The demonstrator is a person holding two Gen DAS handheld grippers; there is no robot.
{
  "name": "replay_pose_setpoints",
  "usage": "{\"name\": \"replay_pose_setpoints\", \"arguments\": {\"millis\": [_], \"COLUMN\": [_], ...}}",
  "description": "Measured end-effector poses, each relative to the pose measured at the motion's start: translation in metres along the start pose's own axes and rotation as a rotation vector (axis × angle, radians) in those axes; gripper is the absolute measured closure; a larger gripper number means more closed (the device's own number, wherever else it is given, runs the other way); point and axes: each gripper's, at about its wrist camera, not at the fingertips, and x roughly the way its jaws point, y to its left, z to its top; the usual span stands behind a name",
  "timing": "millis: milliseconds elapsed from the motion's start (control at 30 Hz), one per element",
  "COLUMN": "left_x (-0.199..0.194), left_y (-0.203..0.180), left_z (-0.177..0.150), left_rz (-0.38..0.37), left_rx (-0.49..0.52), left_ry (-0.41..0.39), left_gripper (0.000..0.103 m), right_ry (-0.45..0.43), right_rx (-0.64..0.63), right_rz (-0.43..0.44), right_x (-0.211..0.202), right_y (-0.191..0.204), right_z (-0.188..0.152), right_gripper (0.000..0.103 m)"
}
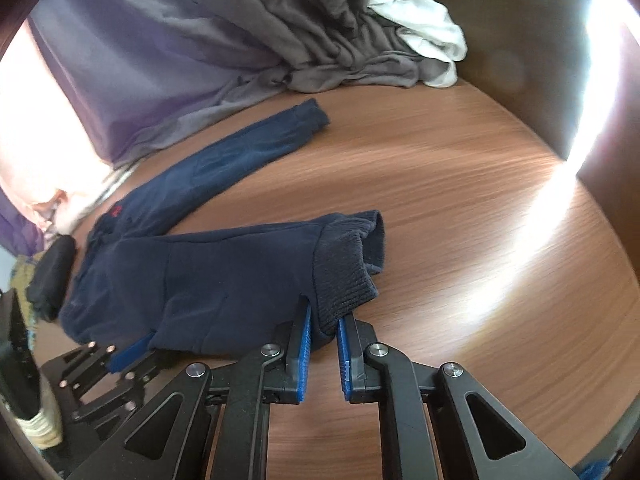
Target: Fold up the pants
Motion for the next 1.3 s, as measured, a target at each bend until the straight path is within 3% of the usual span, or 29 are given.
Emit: {"name": "replay_pose_setpoints", "arguments": {"millis": [300, 400, 467, 567, 600, 633, 700, 800, 933, 1167, 1300], "left_x": [0.001, -0.01, -0.031, -0.059, -0.067, -0.077, -0.091, -0.114, -0.128, -0.133, -0.123], "left_y": [-0.007, -0.004, 0.003, 0.025, 0.033, 0.043, 0.059, 0.085, 0.112, 0.158, 0.184], "left_z": [-0.006, -0.007, -0.008, -0.013, -0.015, -0.019, -0.026, -0.038, -0.052, -0.082, -0.096], "left_rz": [-0.078, -0.076, -0.037, 0.037, 0.064, 0.093, 0.144, 0.226, 0.301, 0.364, 0.397], "left_rx": [-0.029, -0.05, -0.076, -0.149, -0.179, -0.22, -0.276, -0.345, -0.391, -0.509, -0.576], "left_ry": [0.02, -0.005, -0.06, -0.113, -0.125, -0.141, -0.161, -0.186, -0.195, -0.174, -0.148], "left_gripper": [0.082, 0.064, 0.046, 0.039, 0.038, 0.037, 0.036, 0.036, 0.036, 0.036, 0.037], "right_ry": [0.032, 0.035, 0.043, 0.04, 0.039, 0.034, 0.008, -0.032, -0.036, -0.015, -0.016], "right_rx": [0.003, -0.007, -0.006, 0.002, 0.007, 0.015, 0.035, 0.039, 0.022, 0.085, 0.099], "right_rz": [-0.086, -0.113, -0.127, -0.122, -0.127, -0.139, -0.171, -0.155, -0.055, 0.044, 0.042], "right_x": [0.008, 0.01, 0.012, 0.011, 0.009, 0.005, -0.004, -0.02, -0.026, -0.015, -0.005], "right_y": [-0.018, -0.014, -0.012, -0.009, -0.008, -0.005, 0.001, 0.018, 0.049, 0.09, 0.107], "right_z": [0.0, 0.0, 0.0, -0.002, -0.002, -0.003, -0.006, -0.013, -0.021, -0.044, -0.051], "right_gripper": [0.09, 0.09, 0.09, 0.088, 0.08, 0.065, 0.054, 0.054, 0.054, 0.054, 0.054]}}
